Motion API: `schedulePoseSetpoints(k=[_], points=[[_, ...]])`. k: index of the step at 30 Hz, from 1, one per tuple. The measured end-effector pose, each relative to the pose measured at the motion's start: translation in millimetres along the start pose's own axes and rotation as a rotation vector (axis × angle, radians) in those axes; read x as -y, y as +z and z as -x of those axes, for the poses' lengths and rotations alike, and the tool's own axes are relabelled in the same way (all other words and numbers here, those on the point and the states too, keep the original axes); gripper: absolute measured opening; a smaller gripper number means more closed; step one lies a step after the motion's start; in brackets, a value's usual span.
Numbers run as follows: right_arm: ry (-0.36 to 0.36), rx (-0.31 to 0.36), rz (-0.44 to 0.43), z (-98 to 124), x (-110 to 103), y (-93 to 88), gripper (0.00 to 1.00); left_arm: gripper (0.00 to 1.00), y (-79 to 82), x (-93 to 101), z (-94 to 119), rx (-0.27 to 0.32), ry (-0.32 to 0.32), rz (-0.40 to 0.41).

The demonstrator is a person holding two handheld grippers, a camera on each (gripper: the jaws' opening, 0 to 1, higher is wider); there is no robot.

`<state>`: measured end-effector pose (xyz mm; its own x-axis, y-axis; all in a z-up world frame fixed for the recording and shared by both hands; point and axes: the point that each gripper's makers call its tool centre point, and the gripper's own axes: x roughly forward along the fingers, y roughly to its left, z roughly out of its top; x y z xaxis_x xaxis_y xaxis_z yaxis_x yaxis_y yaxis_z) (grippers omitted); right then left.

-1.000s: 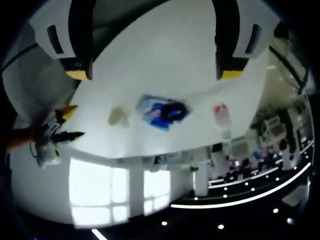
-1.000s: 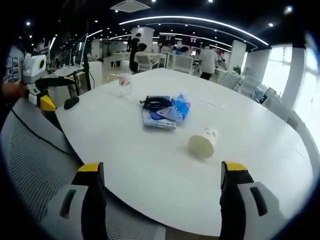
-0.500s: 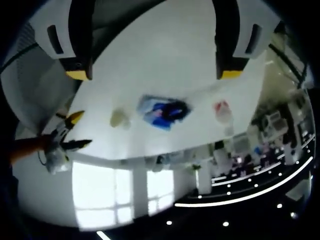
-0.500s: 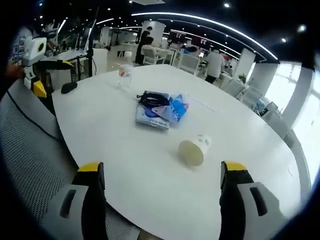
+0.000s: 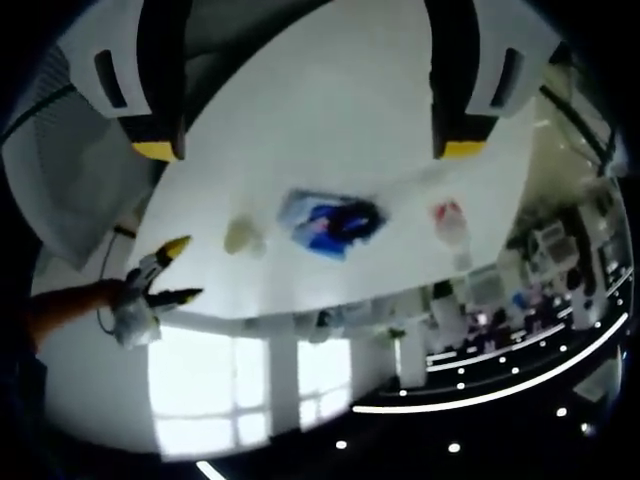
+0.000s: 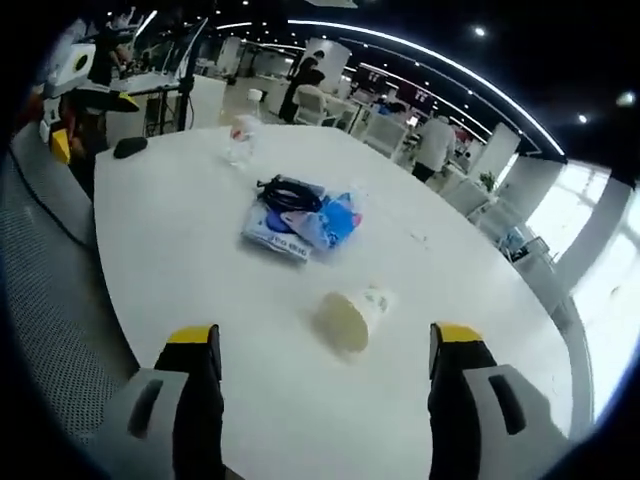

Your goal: Arrange the tabletop items into an orderly group along one side of the table until the central work area is clear of visible clutter.

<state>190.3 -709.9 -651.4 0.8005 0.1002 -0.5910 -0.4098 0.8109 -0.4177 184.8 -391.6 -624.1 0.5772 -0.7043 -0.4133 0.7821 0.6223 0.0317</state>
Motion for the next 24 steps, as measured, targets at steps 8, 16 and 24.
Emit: schedulePoseSetpoints(k=[8,16,24], points=[[-0.012,0.017,0.064,-19.1,15.1,8.8,0.75,1.0,-0.9,2.0,-0.7,-0.009,-0.009,-0.021],[-0.008,0.007,0.149,-38.3,25.4,8.0,0.61,1.0,-3.9,0.1,-0.8,-0.024,-0.002,-0.027],[-0.014,-0.024,0.233,-55.2,33.2,1.6,0.45,0.99,-7.0,0.3,-1.1,-0.042,-0.003,-0.037]])
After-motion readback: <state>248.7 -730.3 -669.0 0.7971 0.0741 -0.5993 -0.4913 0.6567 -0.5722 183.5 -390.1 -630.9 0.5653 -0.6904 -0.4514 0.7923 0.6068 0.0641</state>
